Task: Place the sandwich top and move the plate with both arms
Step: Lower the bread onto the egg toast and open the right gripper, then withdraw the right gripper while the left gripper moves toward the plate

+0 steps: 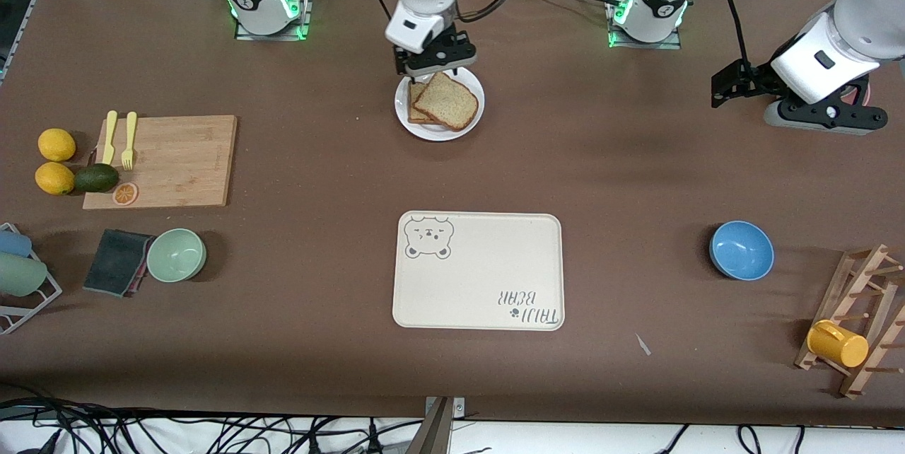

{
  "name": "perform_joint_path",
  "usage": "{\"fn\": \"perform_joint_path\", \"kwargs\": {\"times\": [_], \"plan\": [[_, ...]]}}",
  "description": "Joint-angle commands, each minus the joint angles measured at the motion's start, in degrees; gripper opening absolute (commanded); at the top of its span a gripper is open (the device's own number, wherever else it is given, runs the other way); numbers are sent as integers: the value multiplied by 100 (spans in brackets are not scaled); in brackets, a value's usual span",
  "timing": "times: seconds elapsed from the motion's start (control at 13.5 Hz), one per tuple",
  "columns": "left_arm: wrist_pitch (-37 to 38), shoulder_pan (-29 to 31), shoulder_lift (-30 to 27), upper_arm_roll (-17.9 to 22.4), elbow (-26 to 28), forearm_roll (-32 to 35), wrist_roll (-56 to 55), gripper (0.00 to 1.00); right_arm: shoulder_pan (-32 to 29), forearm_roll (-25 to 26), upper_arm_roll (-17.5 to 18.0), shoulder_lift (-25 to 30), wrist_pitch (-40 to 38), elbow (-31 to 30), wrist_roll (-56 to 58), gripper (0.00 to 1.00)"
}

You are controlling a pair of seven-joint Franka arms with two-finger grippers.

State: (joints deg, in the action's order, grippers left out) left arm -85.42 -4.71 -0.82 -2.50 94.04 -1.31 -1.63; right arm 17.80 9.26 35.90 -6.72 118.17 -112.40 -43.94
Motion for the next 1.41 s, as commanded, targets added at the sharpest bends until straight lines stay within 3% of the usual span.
{"fn": "perform_joint_path", "kwargs": {"times": [0.0,0.22,0.37,0.74,0.89,1.11,1.33], "plan": [[61,-21,12,-5,-52,87,49,100,-434,-328,-424,846,-687,-274,962,100],[61,-4,29,-5,-52,-122,40,100,-453,-968,-1539,1373,-1085,-404,1511,100],[61,-12,47,-5,-61,-168,31,100,-479,-1023,-2207,1515,-1147,-414,1546,100],[61,-100,56,-66,-61,-229,-12,100,-1540,-1005,-2342,1428,-1059,-28,1862,100],[61,-100,56,-128,-61,-317,-30,100,-1639,-935,-2473,1306,-1068,60,2212,100],[61,-91,64,-128,-61,-309,48,100,-1630,-1014,-3070,893,-1427,920,2969,100],[96,-118,117,-137,-61,-309,31,100,-1656,-961,-3124,751,-1499,1211,3093,100]]}}
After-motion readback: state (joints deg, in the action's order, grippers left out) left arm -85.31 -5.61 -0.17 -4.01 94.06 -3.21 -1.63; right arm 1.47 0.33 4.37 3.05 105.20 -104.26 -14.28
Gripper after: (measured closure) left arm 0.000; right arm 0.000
